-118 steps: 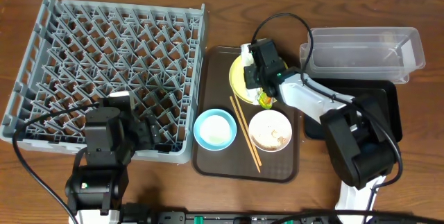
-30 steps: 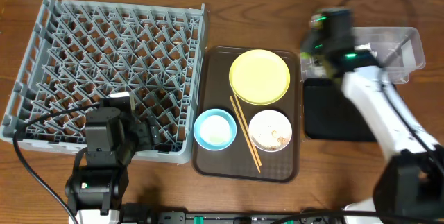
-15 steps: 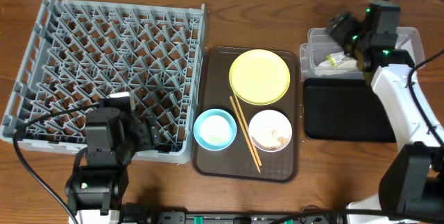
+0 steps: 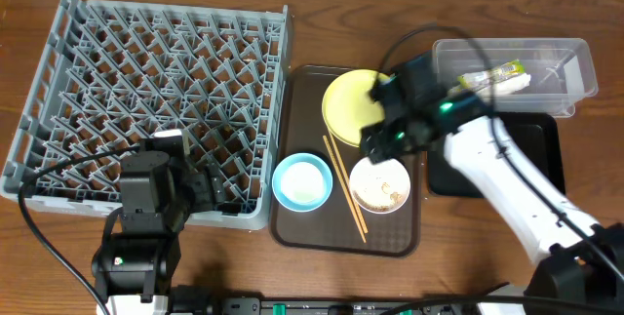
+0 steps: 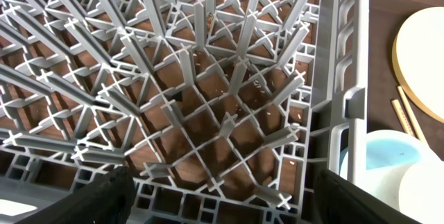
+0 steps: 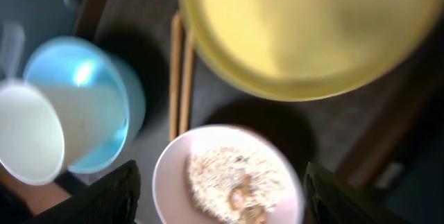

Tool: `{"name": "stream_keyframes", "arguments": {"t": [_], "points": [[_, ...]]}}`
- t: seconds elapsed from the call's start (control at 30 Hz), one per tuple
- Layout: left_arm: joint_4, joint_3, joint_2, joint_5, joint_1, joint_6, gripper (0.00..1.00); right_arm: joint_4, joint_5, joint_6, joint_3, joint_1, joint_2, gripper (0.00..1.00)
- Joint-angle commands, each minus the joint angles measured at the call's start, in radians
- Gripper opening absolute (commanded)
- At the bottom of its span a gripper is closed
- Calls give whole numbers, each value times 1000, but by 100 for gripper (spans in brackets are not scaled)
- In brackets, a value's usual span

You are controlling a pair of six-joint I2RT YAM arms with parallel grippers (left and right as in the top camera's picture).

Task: Sort waste into correct bins and load items into the dishwasher
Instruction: 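Grasp the rim of the white rice bowl with the right gripper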

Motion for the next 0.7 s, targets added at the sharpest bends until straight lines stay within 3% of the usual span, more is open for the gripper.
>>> {"name": "stream_keyframes", "arguments": {"t": [0.0,0.43,0.67], "points": [[0,24,-2,3,-5,-2,86,21,56,-45,-60,82,-10,72],[-4,24,-2,3,-5,-2,86,194,105,50,-236,246,-10,60],[-4,24,-2,3,-5,-2,86,264,113,54,-288,282,-10,44]]}}
